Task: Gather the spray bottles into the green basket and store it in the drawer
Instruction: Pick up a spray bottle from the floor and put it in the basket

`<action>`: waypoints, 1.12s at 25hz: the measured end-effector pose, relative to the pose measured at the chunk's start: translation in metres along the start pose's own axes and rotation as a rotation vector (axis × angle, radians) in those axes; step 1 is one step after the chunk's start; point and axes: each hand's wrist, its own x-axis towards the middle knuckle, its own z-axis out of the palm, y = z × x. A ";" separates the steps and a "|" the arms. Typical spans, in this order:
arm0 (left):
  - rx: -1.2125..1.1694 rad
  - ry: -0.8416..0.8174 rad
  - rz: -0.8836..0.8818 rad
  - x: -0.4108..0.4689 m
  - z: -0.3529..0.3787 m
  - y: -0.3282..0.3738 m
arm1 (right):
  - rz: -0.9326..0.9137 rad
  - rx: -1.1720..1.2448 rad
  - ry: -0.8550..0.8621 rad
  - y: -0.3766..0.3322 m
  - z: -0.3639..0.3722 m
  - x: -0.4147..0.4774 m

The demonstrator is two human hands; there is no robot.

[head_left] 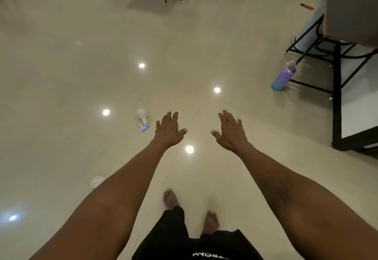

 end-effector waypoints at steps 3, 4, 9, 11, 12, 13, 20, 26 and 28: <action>-0.020 0.009 -0.023 0.032 -0.020 -0.036 | -0.004 0.002 -0.013 -0.036 0.004 0.043; -0.022 0.005 -0.028 0.042 -0.027 -0.049 | -0.005 0.003 -0.015 -0.048 0.006 0.056; -0.026 0.000 -0.101 0.092 -0.068 -0.119 | -0.046 0.053 -0.048 -0.126 0.019 0.126; -0.040 -0.008 -0.137 0.112 -0.080 -0.139 | -0.062 0.062 -0.071 -0.149 0.025 0.152; -0.044 -0.013 -0.151 0.122 -0.085 -0.149 | -0.070 0.062 -0.089 -0.159 0.027 0.167; -0.043 -0.019 -0.163 0.132 -0.089 -0.157 | -0.077 0.062 -0.103 -0.168 0.030 0.181; -0.098 -0.017 -0.274 0.202 -0.124 -0.210 | -0.151 0.076 -0.167 -0.218 0.042 0.294; -0.154 -0.021 -0.345 0.246 -0.144 -0.269 | -0.191 0.064 -0.219 -0.270 0.054 0.357; -0.157 -0.043 -0.345 0.259 -0.146 -0.292 | -0.181 0.067 -0.235 -0.288 0.067 0.371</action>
